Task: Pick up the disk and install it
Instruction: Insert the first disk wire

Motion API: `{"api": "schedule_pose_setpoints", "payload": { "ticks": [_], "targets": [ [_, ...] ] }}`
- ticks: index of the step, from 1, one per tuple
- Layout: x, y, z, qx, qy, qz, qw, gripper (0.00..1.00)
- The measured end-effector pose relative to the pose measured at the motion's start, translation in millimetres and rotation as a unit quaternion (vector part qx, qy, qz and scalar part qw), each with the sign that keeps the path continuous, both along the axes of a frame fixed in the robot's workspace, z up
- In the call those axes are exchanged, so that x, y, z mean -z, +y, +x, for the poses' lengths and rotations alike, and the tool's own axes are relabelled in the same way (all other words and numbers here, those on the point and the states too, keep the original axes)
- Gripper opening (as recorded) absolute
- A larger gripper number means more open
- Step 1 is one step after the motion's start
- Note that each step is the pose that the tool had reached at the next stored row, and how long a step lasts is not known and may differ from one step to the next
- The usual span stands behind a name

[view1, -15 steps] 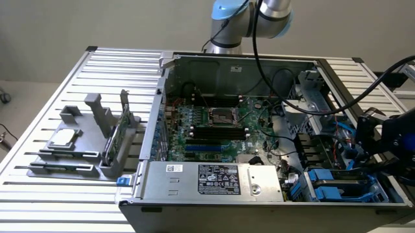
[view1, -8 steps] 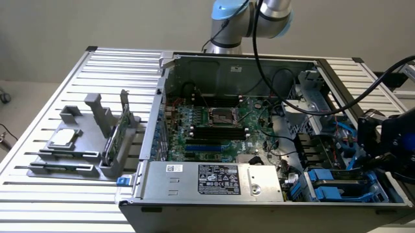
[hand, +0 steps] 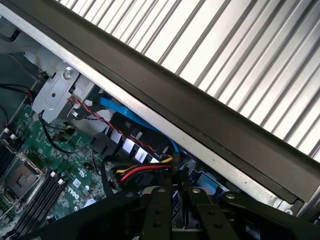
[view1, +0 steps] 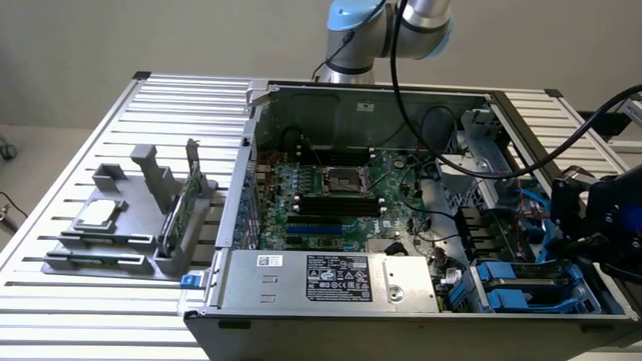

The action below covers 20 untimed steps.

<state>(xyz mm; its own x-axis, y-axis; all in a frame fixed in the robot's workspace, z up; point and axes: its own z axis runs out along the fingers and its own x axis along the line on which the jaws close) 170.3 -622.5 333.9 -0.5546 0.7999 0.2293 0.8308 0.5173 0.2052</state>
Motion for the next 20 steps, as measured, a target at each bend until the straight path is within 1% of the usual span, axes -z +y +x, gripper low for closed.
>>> {"api": "schedule_pose_setpoints", "payload": {
  "ticks": [1,4,6,9,10,11,12,13,15,20],
  "targets": [
    [-0.3,0.0,-0.5,0.0,0.0029,0.0016,1.0,0.18],
    [-1.1,0.1,-2.7,0.001,0.013,0.0033,0.9999,0.18],
    [-1.4,0.1,-4.3,0.001,0.021,0.0041,0.9998,0.18],
    [-1.4,0.0,-5.4,0.002,0.0329,0.0069,0.9994,0.18],
    [-1.6,0.0,-5.6,0.003,0.0353,0.0084,0.9993,0.18],
    [-1.7,0.0,-5.7,0.004,0.0372,0.01,0.9992,0.18],
    [-1.9,0.0,-5.7,0.005,0.0388,0.0108,0.9992,0.18],
    [-2.1,0.1,-5.7,0.007,0.0394,0.0109,0.9991,0.18],
    [-3.4,0.0,-5.9,0.008,0.0395,0.0109,0.9991,0.18],
    [-8.5,0.2,-6.7,0.008,0.0402,0.0089,0.9991,0.18]
  ]
}}
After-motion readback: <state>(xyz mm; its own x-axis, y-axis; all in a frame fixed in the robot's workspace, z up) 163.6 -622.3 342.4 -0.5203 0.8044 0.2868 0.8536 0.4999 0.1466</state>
